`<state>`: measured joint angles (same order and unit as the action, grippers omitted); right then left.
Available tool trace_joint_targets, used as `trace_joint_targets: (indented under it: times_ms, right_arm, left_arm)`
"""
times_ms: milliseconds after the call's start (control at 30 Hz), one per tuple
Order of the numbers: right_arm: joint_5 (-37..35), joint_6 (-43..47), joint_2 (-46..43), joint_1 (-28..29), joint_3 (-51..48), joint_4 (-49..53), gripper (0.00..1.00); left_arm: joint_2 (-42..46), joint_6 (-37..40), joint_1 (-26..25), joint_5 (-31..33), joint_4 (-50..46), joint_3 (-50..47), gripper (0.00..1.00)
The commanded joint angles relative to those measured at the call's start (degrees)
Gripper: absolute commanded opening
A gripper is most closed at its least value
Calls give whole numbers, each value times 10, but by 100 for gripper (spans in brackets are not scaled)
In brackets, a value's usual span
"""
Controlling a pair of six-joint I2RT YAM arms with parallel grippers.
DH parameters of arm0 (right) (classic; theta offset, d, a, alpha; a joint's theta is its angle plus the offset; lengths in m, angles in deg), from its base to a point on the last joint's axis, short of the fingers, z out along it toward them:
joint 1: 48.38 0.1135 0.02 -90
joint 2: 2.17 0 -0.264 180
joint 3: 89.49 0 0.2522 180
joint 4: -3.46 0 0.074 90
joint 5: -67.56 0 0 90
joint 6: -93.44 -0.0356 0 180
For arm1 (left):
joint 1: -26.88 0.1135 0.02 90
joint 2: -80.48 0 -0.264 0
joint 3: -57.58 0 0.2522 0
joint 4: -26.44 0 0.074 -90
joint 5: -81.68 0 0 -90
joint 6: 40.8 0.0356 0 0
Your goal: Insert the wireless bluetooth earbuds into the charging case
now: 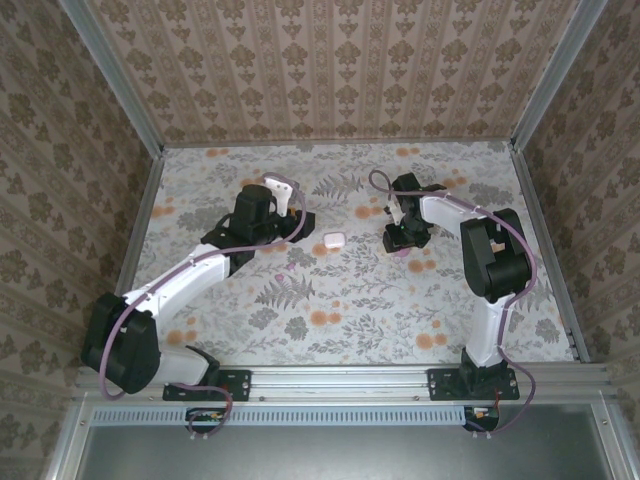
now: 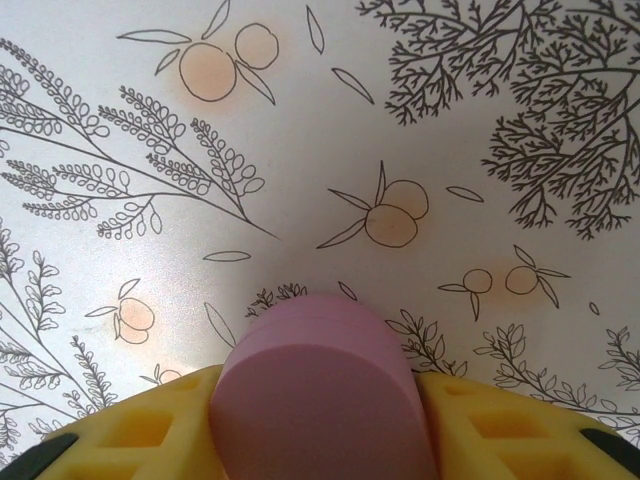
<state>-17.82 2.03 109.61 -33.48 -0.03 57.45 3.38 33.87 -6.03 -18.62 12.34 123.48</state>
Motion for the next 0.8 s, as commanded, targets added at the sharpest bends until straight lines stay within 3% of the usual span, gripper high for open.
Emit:
trace_joint_targets:
  times_ms: [0,200,500,767]
  right_arm:
    - [-2,-8,-36,4,-2,18,40]
    - [115,-23,-125,4,-35,-16,41]
    - [326,-33,-218,9,-47,-51,42]
    - [396,2,-239,36,-79,-107,43]
  left_arm:
    - [-5,7,0,-13,15,-6,59]
    - [-2,23,1,-56,42,-12,59]
    - [-19,113,0,-255,105,-30,58]
    - [-48,150,-15,-322,106,-23,58]
